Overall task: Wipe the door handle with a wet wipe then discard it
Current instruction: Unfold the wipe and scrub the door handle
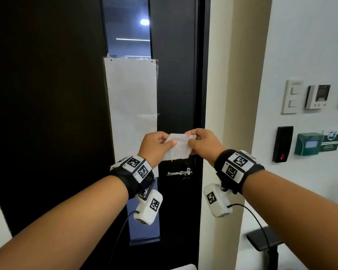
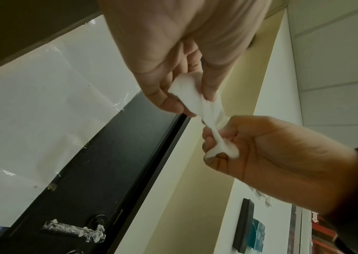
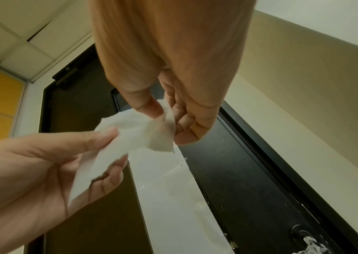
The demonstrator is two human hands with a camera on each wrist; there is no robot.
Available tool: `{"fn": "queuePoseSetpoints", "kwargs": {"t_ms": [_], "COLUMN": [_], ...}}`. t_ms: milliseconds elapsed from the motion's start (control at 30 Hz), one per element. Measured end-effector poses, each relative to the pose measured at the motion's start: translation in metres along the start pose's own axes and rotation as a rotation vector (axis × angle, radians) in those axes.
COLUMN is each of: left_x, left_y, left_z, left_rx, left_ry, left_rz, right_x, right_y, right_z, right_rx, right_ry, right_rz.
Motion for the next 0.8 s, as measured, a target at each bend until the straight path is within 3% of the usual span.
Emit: {"fn": "queuePoseSetpoints", "kwargs": {"t_ms": [233,467,667,800], "left_x": [0.027,0.067,0.101,0.11], "left_y": [-0.004,-0.051,-0.097,-0.121], "left_z": [-0.03,-0.078,-0.117,-0.148], "left_rx": [0.034,0.1,0.208,0.245], "left_ry": [0.021,0.081,0.11,0.14], "left_rz": [0.07,0.043,0.002,-0.027], "right_x": [0.034,0.083,0.142,0.164], "right_y": [0.008,0.001,0.011,0.005], "right_z": [0.053,0.118,0.173,0.2], "right_rx": [0.069,0.507,0.344,0.199], "right_ry": [-0.126,-0.465,-0.392,-0.296], "right_rz": [0.062,-0.075,-0.066,-0.148]}}
Point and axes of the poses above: each hand's wrist, its own x-axis towards the middle knuckle, its own y-axis out of the back of the hand, z = x × y, the point moved 9 cm from there along x, towards the middle knuckle, and after that the axes turned 11 degrees about z, right-handed, at the moved point
